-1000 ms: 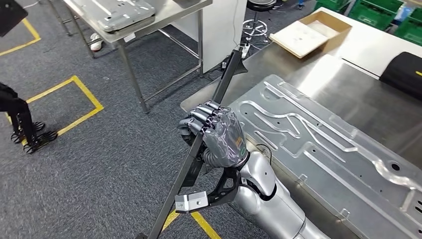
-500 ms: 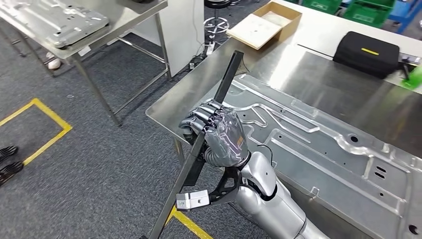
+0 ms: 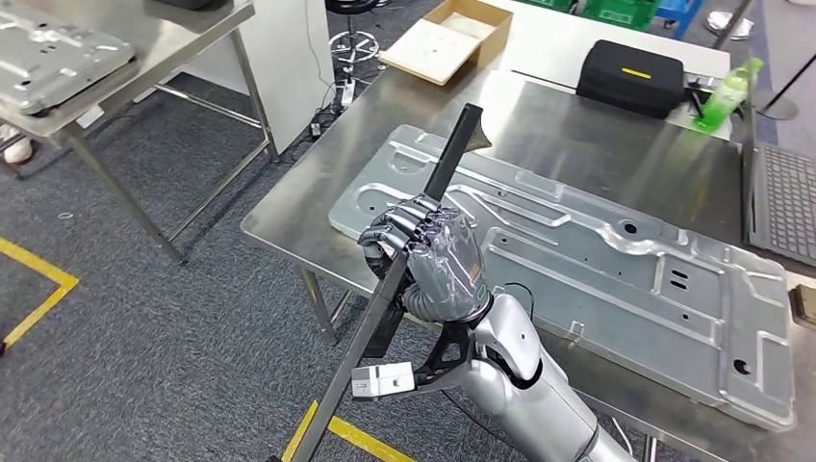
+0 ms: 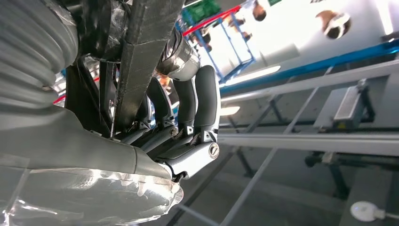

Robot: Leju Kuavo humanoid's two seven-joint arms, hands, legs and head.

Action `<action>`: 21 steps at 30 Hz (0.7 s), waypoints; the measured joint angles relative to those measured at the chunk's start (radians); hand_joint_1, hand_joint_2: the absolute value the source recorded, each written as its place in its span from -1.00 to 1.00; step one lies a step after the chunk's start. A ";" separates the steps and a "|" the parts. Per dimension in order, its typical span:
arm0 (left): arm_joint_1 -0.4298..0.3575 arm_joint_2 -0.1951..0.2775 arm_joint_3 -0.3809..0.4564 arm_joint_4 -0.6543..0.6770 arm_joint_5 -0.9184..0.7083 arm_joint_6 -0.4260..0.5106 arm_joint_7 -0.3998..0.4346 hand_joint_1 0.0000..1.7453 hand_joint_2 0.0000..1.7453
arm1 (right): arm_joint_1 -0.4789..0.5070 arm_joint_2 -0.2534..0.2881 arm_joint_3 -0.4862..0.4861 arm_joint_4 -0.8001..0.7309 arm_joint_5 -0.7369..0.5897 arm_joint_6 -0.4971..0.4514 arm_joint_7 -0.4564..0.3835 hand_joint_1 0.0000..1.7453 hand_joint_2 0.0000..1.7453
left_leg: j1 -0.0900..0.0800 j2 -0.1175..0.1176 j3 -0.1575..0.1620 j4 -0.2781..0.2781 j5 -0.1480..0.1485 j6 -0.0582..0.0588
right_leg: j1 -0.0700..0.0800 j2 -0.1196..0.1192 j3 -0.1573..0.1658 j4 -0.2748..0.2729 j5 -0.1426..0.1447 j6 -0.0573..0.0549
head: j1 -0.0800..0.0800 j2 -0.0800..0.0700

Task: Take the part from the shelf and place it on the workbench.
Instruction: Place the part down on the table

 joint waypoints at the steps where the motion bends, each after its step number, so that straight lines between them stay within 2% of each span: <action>1: 0.000 0.000 0.000 0.000 0.000 0.000 0.000 -1.00 1.00 | -0.001 0.000 -0.001 0.000 0.000 0.000 0.000 1.00 1.00 | -0.003 0.008 0.002 0.001 -0.003 -0.005 | 0.005 -0.012 0.018 -0.035 0.006 -0.007 | 0.000 0.000; 2: 0.000 0.000 0.000 0.000 0.000 0.000 0.000 -1.00 1.00 | -0.001 0.000 -0.003 0.000 0.000 0.000 0.000 1.00 1.00 | -0.005 0.017 0.004 0.001 -0.005 -0.009 | 0.010 -0.015 0.022 -0.047 0.004 -0.013 | 0.000 0.000; 4: -0.001 0.001 0.000 0.000 0.000 0.000 0.000 -1.00 1.00 | 0.000 -0.001 -0.006 0.000 0.000 0.000 0.000 1.00 1.00 | -0.006 0.030 0.008 -0.001 -0.009 -0.019 | 0.009 0.008 0.021 -0.053 0.009 -0.023 | 0.000 0.000; 5: -0.002 0.001 0.000 0.000 0.000 0.000 0.000 -1.00 1.00 | 0.001 -0.002 -0.007 0.000 0.000 0.000 0.000 1.00 1.00 | -0.005 0.018 0.008 0.005 -0.017 -0.025 | 0.005 0.019 0.022 -0.058 0.012 -0.028 | 0.000 0.000; 6: -0.003 0.002 0.000 0.000 0.000 0.000 0.000 -1.00 1.00 | 0.000 -0.002 -0.008 0.000 0.000 0.000 0.001 1.00 1.00 | -0.003 -0.005 0.000 0.027 -0.034 -0.030 | 0.001 0.029 0.024 -0.063 0.016 -0.034 | 0.000 0.000; 8: -0.001 0.002 0.000 0.000 0.000 0.000 0.000 -1.00 1.00 | 0.000 -0.001 -0.008 0.001 0.000 0.000 0.001 1.00 1.00 | 0.002 -0.061 -0.046 0.130 -0.093 -0.038 | -0.003 0.050 0.024 -0.067 0.020 -0.042 | -0.001 0.000; 9: 0.001 0.002 0.000 0.000 0.000 0.000 0.000 -1.00 1.00 | 0.001 -0.001 -0.008 0.002 0.000 0.000 0.001 1.00 1.00 | 0.003 -0.073 -0.079 0.200 -0.123 -0.041 | -0.003 0.062 0.023 -0.066 0.020 -0.043 | -0.001 0.000; 10: 0.004 0.002 0.000 0.000 0.000 -0.001 0.000 -1.00 1.00 | 0.003 0.000 -0.008 0.003 0.000 0.000 0.001 1.00 1.00 | 0.003 -0.077 -0.108 0.257 -0.140 -0.043 | -0.003 0.075 0.023 -0.064 0.020 -0.043 | -0.001 0.000; 11: 0.006 0.002 0.000 0.000 0.000 -0.001 0.000 -1.00 1.00 | 0.004 0.000 -0.008 0.005 0.000 0.000 0.001 1.00 1.00 | 0.004 -0.078 -0.124 0.283 -0.137 -0.045 | -0.003 0.090 0.022 -0.062 0.020 -0.043 | -0.001 0.000; 12: 0.007 0.002 0.000 0.000 0.000 -0.001 0.001 -1.00 1.00 | 0.005 0.000 -0.008 0.006 0.000 0.000 0.001 1.00 1.00 | 0.005 -0.080 -0.120 0.267 -0.113 -0.045 | -0.004 0.104 0.022 -0.058 0.019 -0.042 | -0.001 0.000; 13: 0.007 0.003 0.000 0.000 0.000 -0.001 0.001 -1.00 1.00 | 0.006 0.000 -0.008 0.006 0.000 0.000 0.001 1.00 1.00 | 0.007 -0.085 -0.100 0.215 -0.074 -0.045 | -0.005 0.119 0.022 -0.054 0.018 -0.040 | -0.001 0.000; 14: 0.007 0.003 0.000 0.000 0.000 -0.001 0.001 -1.00 1.00 | 0.006 0.000 -0.008 0.006 0.000 0.000 0.001 1.00 1.00 | 0.011 -0.105 -0.071 0.146 -0.037 -0.045 | -0.007 0.132 0.021 -0.049 0.016 -0.037 | 0.000 0.000; 15: 0.007 0.004 0.000 0.000 0.000 -0.001 0.001 -1.00 1.00 | 0.006 0.000 -0.008 0.006 0.000 0.000 0.001 1.00 1.00 | 0.014 -0.128 -0.045 0.084 -0.013 -0.044 | -0.007 0.145 0.018 -0.043 0.014 -0.033 | 0.000 0.000; 16: 0.007 0.004 0.000 0.000 0.000 -0.001 0.001 -1.00 1.00 | 0.006 0.000 -0.008 0.006 -0.001 0.000 0.001 1.00 1.00 | 0.016 -0.147 -0.028 0.044 -0.001 -0.042 | -0.007 0.156 0.014 -0.039 0.014 -0.027 | 0.000 0.000; 17: 0.007 0.004 0.000 0.000 0.000 -0.001 0.001 -1.00 1.00 | 0.006 0.000 -0.008 0.007 -0.001 0.000 0.001 1.00 1.00 | 0.015 -0.161 -0.021 0.027 0.000 -0.038 | -0.008 0.167 0.009 -0.037 0.015 -0.020 | 0.000 0.000; 19: 0.005 0.005 0.000 0.000 0.000 -0.001 0.001 -1.00 1.00 | 0.007 -0.001 -0.009 0.007 -0.001 -0.001 0.001 1.00 1.00 | 0.012 -0.147 -0.021 0.024 0.004 -0.026 | -0.009 0.188 0.001 -0.040 0.022 -0.006 | -0.001 0.000; 20: 0.004 0.005 0.000 0.000 0.000 -0.001 0.001 -1.00 1.00 | 0.008 -0.001 -0.010 0.007 -0.001 -0.001 0.001 1.00 1.00 | 0.012 -0.136 -0.020 0.020 0.008 -0.018 | -0.009 0.180 -0.002 -0.038 0.021 0.000 | 0.000 0.000; 21: 0.003 0.005 0.000 0.000 -0.001 -0.001 0.001 -1.00 1.00 | 0.008 -0.001 -0.011 0.008 -0.002 -0.002 0.001 1.00 1.00 | 0.013 -0.123 -0.019 0.015 0.012 -0.009 | -0.008 0.158 -0.009 -0.023 0.011 0.004 | 0.000 0.000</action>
